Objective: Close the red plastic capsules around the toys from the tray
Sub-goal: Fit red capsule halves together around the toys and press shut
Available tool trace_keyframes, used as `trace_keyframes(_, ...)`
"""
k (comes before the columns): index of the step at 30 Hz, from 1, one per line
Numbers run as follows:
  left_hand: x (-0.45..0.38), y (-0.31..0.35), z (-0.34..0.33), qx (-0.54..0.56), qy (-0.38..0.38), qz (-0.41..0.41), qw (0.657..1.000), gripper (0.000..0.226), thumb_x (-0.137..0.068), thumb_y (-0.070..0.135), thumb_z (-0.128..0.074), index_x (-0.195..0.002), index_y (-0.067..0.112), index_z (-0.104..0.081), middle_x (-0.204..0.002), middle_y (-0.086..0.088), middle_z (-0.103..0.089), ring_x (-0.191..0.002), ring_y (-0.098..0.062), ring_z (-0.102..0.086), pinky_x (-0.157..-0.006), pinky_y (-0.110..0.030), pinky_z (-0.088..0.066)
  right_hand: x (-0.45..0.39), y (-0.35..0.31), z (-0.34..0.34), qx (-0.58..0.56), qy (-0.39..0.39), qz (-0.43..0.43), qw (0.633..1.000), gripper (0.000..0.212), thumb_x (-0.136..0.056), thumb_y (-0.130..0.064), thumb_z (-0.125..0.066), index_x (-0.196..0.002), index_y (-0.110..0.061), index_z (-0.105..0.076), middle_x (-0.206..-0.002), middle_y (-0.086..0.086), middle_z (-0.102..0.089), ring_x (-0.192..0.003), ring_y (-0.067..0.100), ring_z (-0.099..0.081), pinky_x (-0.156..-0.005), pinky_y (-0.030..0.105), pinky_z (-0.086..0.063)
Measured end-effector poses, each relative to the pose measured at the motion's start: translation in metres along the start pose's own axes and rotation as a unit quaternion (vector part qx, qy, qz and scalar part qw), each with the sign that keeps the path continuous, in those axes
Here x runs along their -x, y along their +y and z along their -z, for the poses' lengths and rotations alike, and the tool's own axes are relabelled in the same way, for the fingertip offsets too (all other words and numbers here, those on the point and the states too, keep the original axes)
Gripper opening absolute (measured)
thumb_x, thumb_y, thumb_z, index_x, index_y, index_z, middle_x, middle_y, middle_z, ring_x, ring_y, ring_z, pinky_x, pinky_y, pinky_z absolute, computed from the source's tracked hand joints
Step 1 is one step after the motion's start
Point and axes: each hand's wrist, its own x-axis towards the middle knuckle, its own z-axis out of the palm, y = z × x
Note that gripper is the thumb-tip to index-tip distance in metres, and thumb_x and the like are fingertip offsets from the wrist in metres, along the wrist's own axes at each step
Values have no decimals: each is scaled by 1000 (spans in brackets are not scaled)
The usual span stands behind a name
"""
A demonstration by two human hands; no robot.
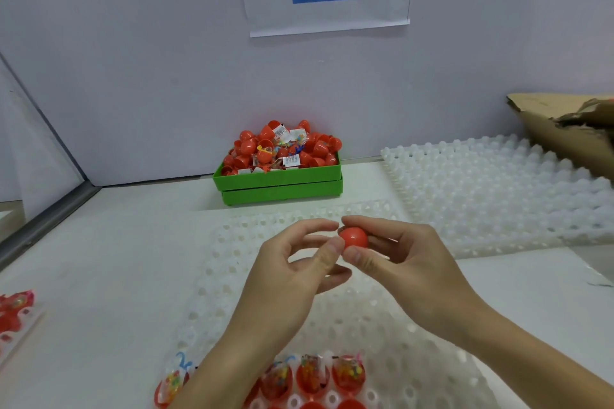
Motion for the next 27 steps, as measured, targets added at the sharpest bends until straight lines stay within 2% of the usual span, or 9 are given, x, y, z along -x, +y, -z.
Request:
trace_keyframes(4,-16,9,2,8,-11,19,1000,30,-76,34,-68,-99,16,-76,-100,-4,-75,-90,-17,-74,-81,-23,-58,-15,-1,-2,34,-12,31,999,53,-68,-27,-76,-119,-15,-66,-109,1,-69,-106,7,-68,-89,20,-54)
trace_keyframes(7,-41,21,8,14,-21,38,999,38,-72,34,-73,-102,10,-75,-100,-9,-75,-97,-19,-73,-86,-28,-58,-37,-7,-2,110,-39,54,992,46,-87,-9,-70,-131,-8,-59,-116,2,-62,-113,9,-63,-98,24,-51)
trace_keyframes(11,-78,37,19,-74,14,-20,997,20,-79,16,-78,-98,12,-76,-93,-2,-77,-94,-15,-72,-88,-30,-57,-83,-16,-9,138,-72,67,985,45,-97,0,-53,-140,-13,-51,-130,-1,-61,-121,5,-58,-105,23,-45)
trace_keyframes(15,-121,44,38,-239,74,-120,961,21,-76,12,-83,-95,19,-77,-83,10,-76,-81,-3,-71,-76,-13,-53,-140,-29,-19,70,-55,-10,996,19,-101,-23,-53,-106,-24,-72,-106,4,-74,-101,18,-70,-88,33,-59)
trace_keyframes(18,-154,44,50,-306,73,-187,931,29,-72,1,-82,-93,21,-76,-84,9,-75,-77,-5,-71,-75,-15,-54,-190,-26,-24,128,-32,-20,991,28,-97,-32,-61,-97,-9,-77,-91,14,-76,-83,24,-74,-87,40,-59)
trace_keyframes(20,-178,44,60,-357,67,-225,904,26,-74,0,-81,-95,14,-75,-87,2,-74,-80,-10,-71,-79,-24,-57,-221,-21,-27,136,-13,-30,990,24,-93,-25,-68,-97,-2,-76,-92,19,-75,-90,30,-73,-93,46,-56)
trace_keyframes(22,-203,44,73,-388,58,-245,887,27,-74,-5,-79,-95,10,-74,-88,2,-73,-85,-13,-70,-85,-30,-57,-246,-19,-25,130,-8,-45,990,22,-89,-17,-72,-100,2,-75,-96,22,-74,-93,31,-73,-92,43,-57)
trace_keyframes(25,-237,46,92,-442,30,-259,858,31,-72,-15,-73,-93,8,-75,-88,0,-73,-87,-13,-69,-88,-33,-56,-276,-19,-16,193,-25,-9,981,21,-83,-9,-77,-102,0,-75,-95,17,-76,-77,12,-72,-77,21,-59)
trace_keyframes(27,-255,49,97,-514,-18,-308,801,30,-76,-17,-68,-96,4,-75,-95,-9,-74,-89,-23,-69,-85,-42,-56,-292,-20,-11,282,-32,38,958,23,-79,-7,-80,-102,-7,-77,-93,9,-77,-76,7,-70,-75,13,-56)
